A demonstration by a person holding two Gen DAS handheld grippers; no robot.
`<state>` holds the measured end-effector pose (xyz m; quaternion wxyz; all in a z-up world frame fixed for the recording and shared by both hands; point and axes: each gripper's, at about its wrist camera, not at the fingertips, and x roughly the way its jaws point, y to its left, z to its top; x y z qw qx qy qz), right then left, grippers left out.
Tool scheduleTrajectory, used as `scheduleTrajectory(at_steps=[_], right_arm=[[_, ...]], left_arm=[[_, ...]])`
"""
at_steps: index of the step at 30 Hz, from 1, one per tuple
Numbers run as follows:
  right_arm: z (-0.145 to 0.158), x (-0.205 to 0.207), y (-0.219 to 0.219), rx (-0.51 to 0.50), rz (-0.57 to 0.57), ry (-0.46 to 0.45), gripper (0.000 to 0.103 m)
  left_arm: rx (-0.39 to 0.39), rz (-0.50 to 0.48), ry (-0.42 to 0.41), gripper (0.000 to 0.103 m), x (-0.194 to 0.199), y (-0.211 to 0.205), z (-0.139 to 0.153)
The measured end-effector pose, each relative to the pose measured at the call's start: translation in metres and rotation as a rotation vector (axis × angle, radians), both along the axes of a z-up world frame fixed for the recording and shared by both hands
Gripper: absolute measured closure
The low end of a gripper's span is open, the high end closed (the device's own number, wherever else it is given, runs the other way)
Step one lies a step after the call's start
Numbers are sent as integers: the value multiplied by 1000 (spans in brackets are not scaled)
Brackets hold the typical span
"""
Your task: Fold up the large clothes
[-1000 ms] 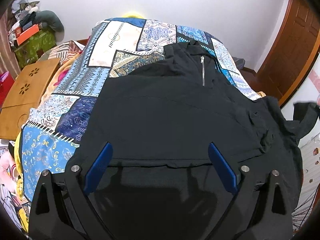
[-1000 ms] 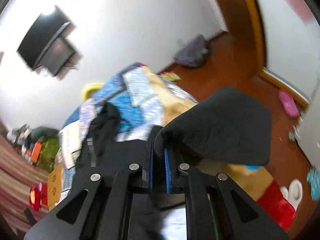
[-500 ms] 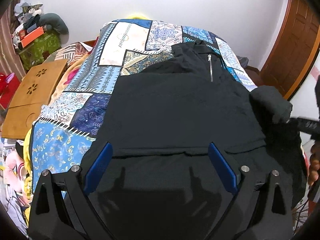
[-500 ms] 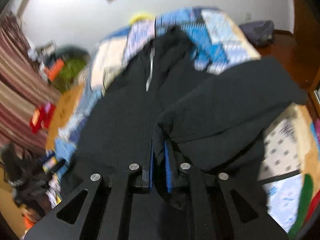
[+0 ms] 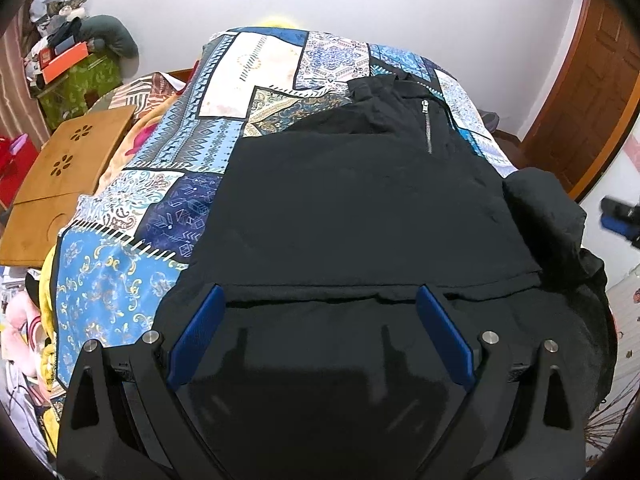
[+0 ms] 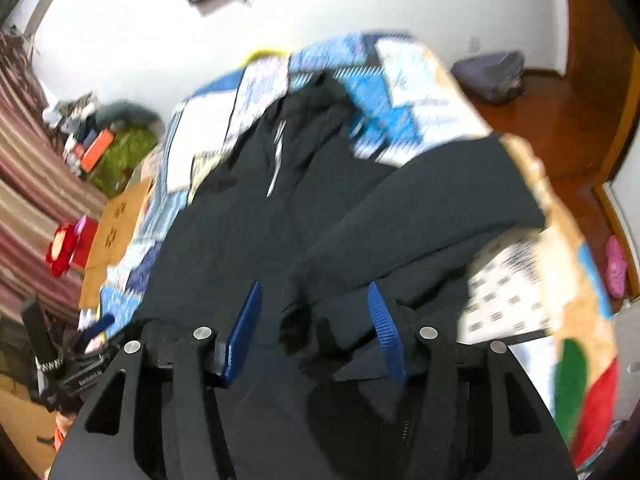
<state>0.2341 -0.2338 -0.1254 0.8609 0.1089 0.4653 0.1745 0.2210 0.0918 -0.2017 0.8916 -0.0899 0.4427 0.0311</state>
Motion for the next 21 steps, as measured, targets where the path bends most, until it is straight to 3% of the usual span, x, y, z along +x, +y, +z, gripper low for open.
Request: scheduleTrajectory(at_steps=[4, 7, 12, 18, 21], right_arm=[[12, 8, -36, 22, -117, -42, 47], [4, 19, -62, 52, -193, -18, 47], [-32, 49, -104, 86, -339, 85, 47], [-78, 81, -124, 159, -390, 205, 47], [-85, 87, -130, 178, -426, 193, 48]], left_arm=[[6, -13, -5, 6, 2, -5, 1], [3, -17, -6, 6, 3, -6, 1], [2, -7, 3, 6, 5, -3, -2], [0, 14, 21, 6, 10, 3, -9], [-4, 24, 28, 6, 12, 5, -13]])
